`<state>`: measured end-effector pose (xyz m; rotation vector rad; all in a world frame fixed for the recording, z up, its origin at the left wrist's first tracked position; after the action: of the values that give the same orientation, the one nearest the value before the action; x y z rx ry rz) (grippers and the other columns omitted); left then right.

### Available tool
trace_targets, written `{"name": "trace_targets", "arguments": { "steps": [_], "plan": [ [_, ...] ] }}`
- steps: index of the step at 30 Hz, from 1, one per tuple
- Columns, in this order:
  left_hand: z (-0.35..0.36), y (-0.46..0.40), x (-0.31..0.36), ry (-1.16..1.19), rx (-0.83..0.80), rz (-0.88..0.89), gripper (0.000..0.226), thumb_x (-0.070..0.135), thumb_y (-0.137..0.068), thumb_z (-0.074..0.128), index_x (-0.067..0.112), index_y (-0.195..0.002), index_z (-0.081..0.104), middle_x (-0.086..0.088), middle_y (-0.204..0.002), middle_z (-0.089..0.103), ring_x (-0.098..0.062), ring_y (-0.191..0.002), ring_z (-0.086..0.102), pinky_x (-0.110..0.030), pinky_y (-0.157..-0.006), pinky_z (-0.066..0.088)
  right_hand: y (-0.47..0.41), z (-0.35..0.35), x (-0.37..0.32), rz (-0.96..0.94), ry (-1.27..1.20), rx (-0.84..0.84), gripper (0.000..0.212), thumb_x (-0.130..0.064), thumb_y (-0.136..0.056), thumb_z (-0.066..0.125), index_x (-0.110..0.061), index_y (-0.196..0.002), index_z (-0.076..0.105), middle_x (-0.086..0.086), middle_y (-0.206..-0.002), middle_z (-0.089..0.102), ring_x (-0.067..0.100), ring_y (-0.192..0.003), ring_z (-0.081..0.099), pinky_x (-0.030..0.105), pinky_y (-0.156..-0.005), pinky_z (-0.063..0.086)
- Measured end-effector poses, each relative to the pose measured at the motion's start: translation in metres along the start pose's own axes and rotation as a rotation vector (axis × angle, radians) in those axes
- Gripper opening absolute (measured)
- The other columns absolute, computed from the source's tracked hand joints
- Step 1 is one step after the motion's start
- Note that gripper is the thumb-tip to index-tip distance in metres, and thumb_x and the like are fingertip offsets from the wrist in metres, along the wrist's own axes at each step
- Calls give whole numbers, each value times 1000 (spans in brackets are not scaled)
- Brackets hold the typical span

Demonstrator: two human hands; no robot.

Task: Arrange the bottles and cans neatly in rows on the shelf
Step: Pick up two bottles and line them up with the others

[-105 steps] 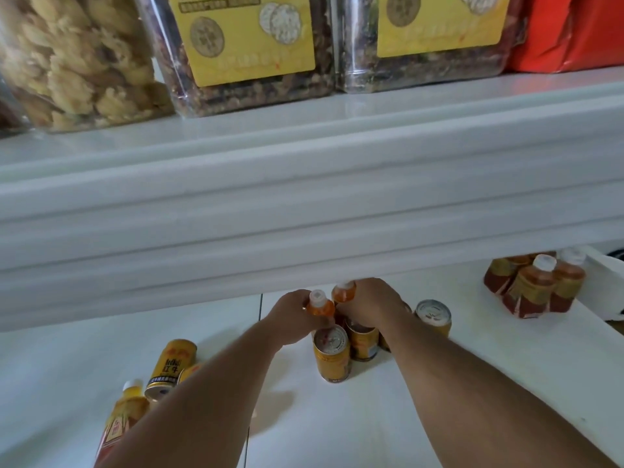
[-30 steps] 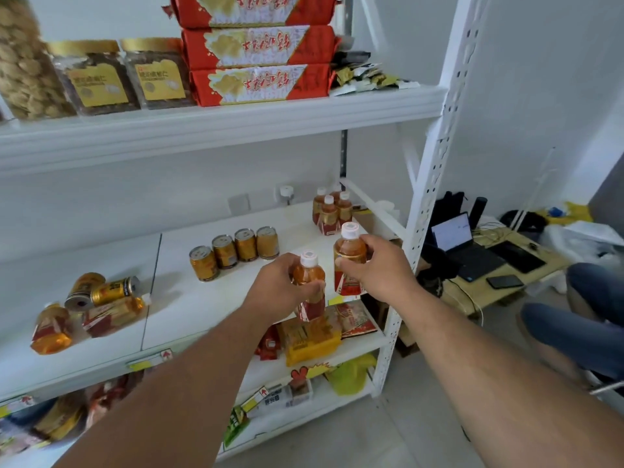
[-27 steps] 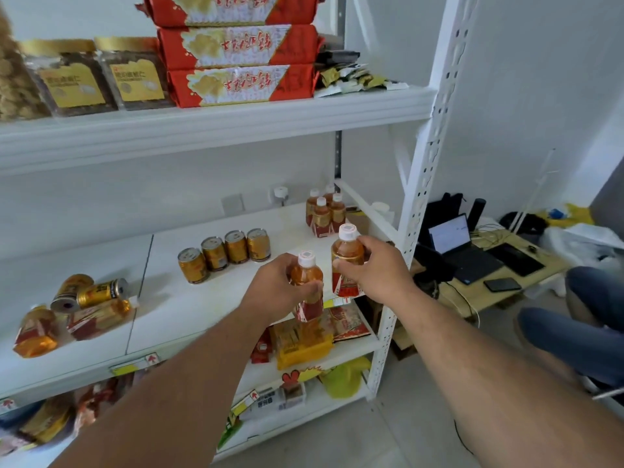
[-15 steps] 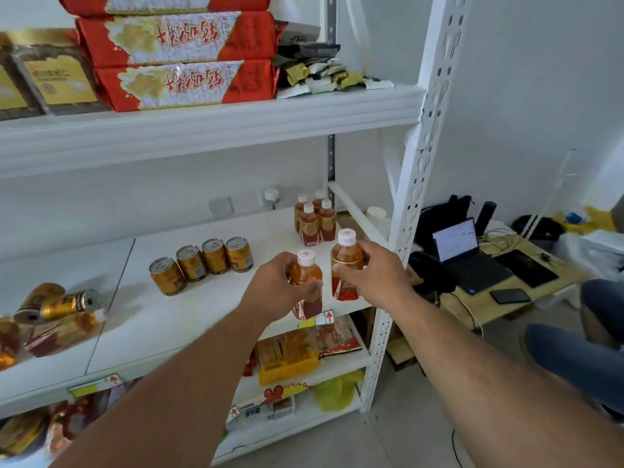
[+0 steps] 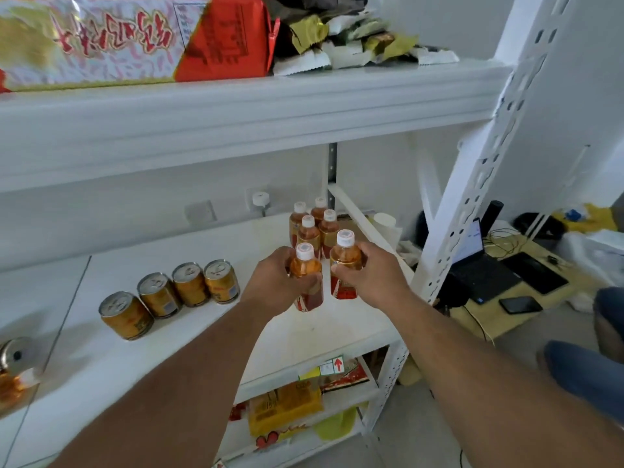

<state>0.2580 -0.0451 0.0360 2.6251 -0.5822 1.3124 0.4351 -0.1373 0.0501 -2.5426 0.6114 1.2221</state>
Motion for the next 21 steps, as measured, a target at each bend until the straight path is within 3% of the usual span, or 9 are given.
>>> {"name": "trace_targets", "arguments": {
  "steps": [9, 17, 21],
  "plan": [
    [24, -57, -17, 53, -43, -4, 46, 46, -72, 80, 44, -108, 51, 25, -100, 59, -7, -94, 60, -28, -78, 49, -47, 23, 21, 26, -24, 14, 53, -43, -88, 73, -36, -136, 53, -6, -131, 65, 23, -120, 61, 49, -104, 48],
    [54, -84, -32, 90, -48, -48, 43, 45, -74, 76, 51, -105, 47, 32, -95, 55, -5, -91, 58, -20, -74, 44, -93, 46, 46, 56, -95, -16, 59, -39, -88, 75, -35, -141, 49, -5, -141, 58, 24, -129, 56, 49, -108, 44],
    [66, -92, -39, 108, -39, -46, 50, 42, -75, 77, 47, -117, 49, 23, -112, 60, -10, -104, 60, -30, -88, 50, -105, 52, 56, 57, -117, -49, 60, -41, -90, 72, -34, -143, 45, -5, -145, 55, 23, -132, 53, 50, -110, 41]
  ]
}}
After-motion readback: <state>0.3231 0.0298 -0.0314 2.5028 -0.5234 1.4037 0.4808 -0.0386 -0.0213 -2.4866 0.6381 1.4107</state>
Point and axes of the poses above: each hand's wrist, its own y-axis away from the middle knuckle, its own z-axis out of the palm, x = y × z, the point moved 1 cm from there along -y, towards the middle knuckle
